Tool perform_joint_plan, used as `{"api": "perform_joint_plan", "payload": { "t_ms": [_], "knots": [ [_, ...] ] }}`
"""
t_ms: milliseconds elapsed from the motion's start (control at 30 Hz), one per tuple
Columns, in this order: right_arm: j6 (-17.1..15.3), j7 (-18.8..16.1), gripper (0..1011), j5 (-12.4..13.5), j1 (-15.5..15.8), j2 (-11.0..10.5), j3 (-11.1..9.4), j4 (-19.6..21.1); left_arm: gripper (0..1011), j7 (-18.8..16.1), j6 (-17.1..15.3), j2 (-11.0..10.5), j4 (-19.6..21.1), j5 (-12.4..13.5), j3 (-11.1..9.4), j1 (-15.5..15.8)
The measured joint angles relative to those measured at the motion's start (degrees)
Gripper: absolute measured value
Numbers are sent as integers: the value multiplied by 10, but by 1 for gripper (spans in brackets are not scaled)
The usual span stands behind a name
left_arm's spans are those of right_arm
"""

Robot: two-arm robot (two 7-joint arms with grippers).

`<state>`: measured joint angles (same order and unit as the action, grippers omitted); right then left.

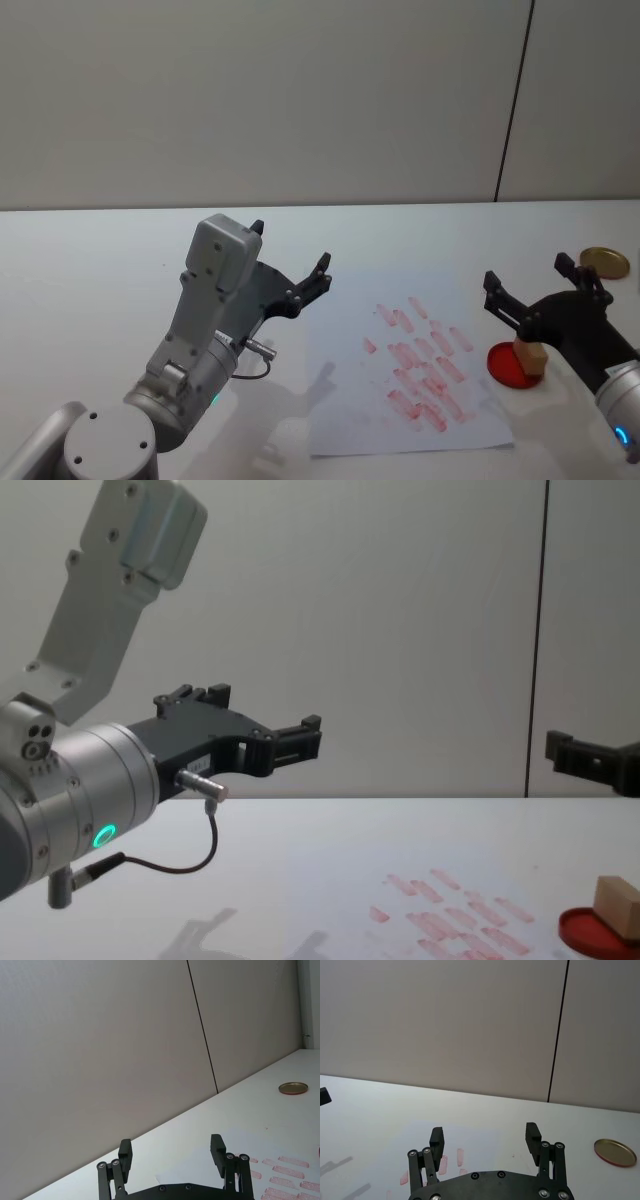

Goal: Use the one hand to pick up the stamp and affix it onto the A4 paper.

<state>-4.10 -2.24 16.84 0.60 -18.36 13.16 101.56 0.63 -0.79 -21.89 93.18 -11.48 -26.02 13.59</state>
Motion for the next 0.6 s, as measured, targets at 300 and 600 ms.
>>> {"api": "perform_joint_plan", "payload": {
  "t_ms": [300, 600],
  "knots": [
    [-51, 36, 1001, 13, -7, 17, 3, 3, 993, 0, 0, 0, 0, 0, 0, 0],
    [-98, 63, 1001, 23, -13, 29, 2, 2, 993, 0, 0, 0, 0, 0, 0, 0]
  ]
}}
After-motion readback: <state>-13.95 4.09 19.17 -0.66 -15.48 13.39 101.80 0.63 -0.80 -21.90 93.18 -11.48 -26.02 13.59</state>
